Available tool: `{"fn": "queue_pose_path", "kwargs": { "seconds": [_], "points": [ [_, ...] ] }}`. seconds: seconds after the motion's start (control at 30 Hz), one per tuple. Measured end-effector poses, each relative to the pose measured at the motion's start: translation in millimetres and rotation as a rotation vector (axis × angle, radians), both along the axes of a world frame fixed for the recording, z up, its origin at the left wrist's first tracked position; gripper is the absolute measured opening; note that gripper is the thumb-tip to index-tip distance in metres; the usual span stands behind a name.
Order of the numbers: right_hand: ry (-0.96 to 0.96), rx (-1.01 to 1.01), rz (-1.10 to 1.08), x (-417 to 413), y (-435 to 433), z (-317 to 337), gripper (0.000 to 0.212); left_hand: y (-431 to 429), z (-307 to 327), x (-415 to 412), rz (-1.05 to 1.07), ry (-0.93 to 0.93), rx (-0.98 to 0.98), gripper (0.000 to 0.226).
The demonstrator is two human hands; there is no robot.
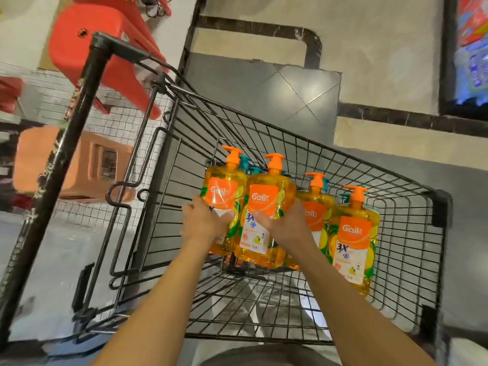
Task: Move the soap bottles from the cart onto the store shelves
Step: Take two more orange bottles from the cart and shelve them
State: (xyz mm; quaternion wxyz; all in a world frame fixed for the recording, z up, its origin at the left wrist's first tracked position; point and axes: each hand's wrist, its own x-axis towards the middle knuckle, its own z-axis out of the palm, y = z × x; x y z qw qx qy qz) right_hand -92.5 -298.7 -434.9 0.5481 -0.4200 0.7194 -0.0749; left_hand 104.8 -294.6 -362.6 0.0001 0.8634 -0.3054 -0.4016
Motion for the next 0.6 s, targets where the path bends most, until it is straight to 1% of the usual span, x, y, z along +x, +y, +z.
{"fn": "queue_pose_path", "kwargs": {
  "seconds": [0.07, 0.1, 0.17, 0.27, 0.3, 0.4, 0.43, 0.53, 0.6],
  "points": [
    [-0.060, -0.014, -0.035, -10, 4, 11, 0.118, 3, 2, -16, 0.015, -0.058, -0.038, 0.096],
    [-0.072, -0.018, -0.066, -11, 4, 28, 0.120, 3, 1, -20, 0.020, -0.067, -0.048, 0.097],
    [-0.092, 0.004, -0.110, -11, 0, 51, 0.114, 3, -2, -19, 0.083, 0.007, -0.057, 0.096],
    [-0.133, 0.018, -0.128, -17, -1, 47, 0.093, -1, -6, -8, 0.205, 0.176, -0.023, 0.095],
    [-0.129, 0.015, -0.126, -17, -2, 45, 0.092, -3, -8, -3, 0.218, 0.208, 0.007, 0.099],
    [-0.143, 0.019, -0.147, -18, -3, 43, 0.105, -7, -11, 9, 0.190, 0.276, 0.118, 0.122],
    [-0.148, 0.023, -0.144, -20, -3, 44, 0.105, -6, -13, 11, 0.184, 0.310, 0.123, 0.118],
    [-0.152, 0.034, -0.107, -27, -4, 50, 0.097, 5, -11, 11, 0.248, 0.449, 0.076, 0.072],
    [-0.148, 0.037, -0.098, -33, -2, 54, 0.096, 16, -12, 7, 0.343, 0.535, 0.037, 0.058]
  ]
}}
